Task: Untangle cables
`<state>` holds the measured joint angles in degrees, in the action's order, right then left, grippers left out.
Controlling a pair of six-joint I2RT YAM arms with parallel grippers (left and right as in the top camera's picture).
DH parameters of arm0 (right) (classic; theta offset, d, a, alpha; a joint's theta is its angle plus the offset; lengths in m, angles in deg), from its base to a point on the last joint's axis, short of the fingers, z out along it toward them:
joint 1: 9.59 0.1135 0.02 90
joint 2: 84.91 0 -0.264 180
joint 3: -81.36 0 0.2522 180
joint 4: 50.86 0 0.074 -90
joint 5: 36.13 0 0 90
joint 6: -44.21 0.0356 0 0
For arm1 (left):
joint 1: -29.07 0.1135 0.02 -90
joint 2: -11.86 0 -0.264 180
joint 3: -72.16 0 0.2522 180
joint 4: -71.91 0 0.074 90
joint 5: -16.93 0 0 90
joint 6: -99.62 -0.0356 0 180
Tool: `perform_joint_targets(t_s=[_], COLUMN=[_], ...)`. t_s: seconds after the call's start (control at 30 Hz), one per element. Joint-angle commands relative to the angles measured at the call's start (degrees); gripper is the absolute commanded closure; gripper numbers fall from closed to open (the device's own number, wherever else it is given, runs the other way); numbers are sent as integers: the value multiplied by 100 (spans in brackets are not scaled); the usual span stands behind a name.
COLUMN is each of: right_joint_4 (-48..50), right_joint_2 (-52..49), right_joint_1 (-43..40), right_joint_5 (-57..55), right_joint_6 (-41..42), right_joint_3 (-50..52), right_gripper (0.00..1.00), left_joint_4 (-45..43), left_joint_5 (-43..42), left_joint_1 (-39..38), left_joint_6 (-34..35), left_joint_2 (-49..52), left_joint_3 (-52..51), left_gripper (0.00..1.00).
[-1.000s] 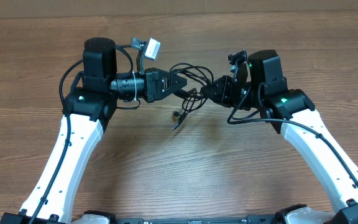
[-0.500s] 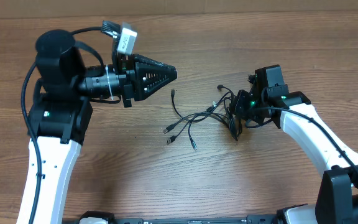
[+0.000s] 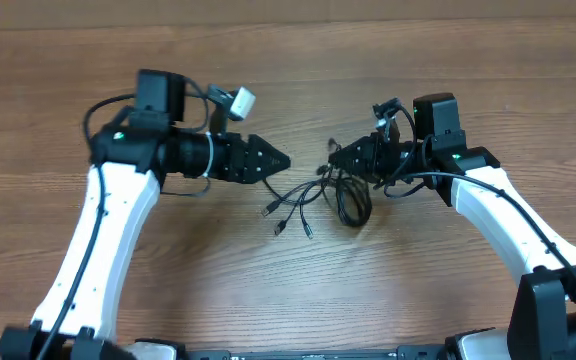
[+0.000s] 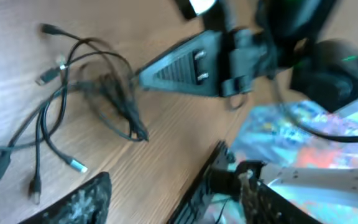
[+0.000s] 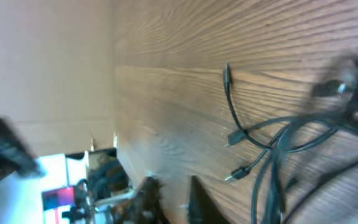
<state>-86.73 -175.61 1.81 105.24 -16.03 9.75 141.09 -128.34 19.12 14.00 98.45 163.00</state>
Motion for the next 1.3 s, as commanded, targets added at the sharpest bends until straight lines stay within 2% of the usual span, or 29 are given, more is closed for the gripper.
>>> perform_joint_targets(t_s=[0.0, 0.13, 0.23, 0.27, 0.33, 0.47, 0.6, 0.67, 0.73, 0.77, 0.83, 0.93, 0.97, 1.0, 1.03, 1.07, 1.2, 1.27], right_joint_4=[-260, -1036, -1646, -1845, -2122, -2378, -2465, -2476, -2498, -2498, -2494, -2494, -2496, -2496, -2494, -2492, -2492, -2481], right_joint_2=[120, 120, 120, 120, 120, 120, 120, 120, 120, 120, 120, 120, 120, 120, 120, 120, 118, 118], right_joint_1=[11, 11, 7, 4, 4, 4, 31, 33, 57, 92, 157, 267, 293, 319, 339, 372, 520, 586], right_joint_5=[-461, -1978, -3274, -3681, -4033, -4041, -3910, -3818, -3755, -3755, -3753, -3506, -3429, -3423, -3407, -3344, -3198, -3200], right_joint_6=[63, 42, 46, 46, 42, 37, 17, 17, 15, 13, -26, -400, -463, -463, -461, -463, -472, -501], right_joint_3=[-105, -105, -105, -105, -105, -105, -98, -98, -96, -87, -61, -50, -50, -46, -46, -44, 13, 59], right_gripper=[77, 74, 50, 38, 30, 26, 24, 24, 25, 24, 23, 20, 20, 19, 19, 19, 19, 13], left_joint_4=[125, 199, 94, -24, -175, -293, -800, -933, -1012, -1043, -1062, -903, -820, -728, -664, -568, -256, 59], left_joint_5=[234, 643, 874, 1241, 1910, 2535, 2522, 2518, 2520, 2520, 2520, 2520, 2520, 2520, 2520, 2511, 2199, 2201], left_joint_1=[-308, -726, -1097, -1292, -1563, -1871, -2114, -2149, -2149, -2144, -2098, -1943, -1869, -1790, -1731, -1650, -1438, -1331], left_joint_6=[-339, -308, -282, -70, 404, 758, 813, 813, 809, 809, 804, 785, 776, 715, 691, 671, 289, 133], left_joint_2=[472, 970, 1307, 1482, 1762, 2181, 2669, 2745, 2763, 2763, 2763, 2763, 2763, 2763, 2763, 2763, 2761, 2761], left_joint_3=[0, 0, 0, 0, 0, 0, 0, 0, 2, 2, 13, 149, 232, 332, 407, 535, 955, 1340], left_gripper=[31, 30, 29, 27, 25, 25, 27, 35, 63, 70, 72, 57, 55, 62, 76, 96, 96, 96])
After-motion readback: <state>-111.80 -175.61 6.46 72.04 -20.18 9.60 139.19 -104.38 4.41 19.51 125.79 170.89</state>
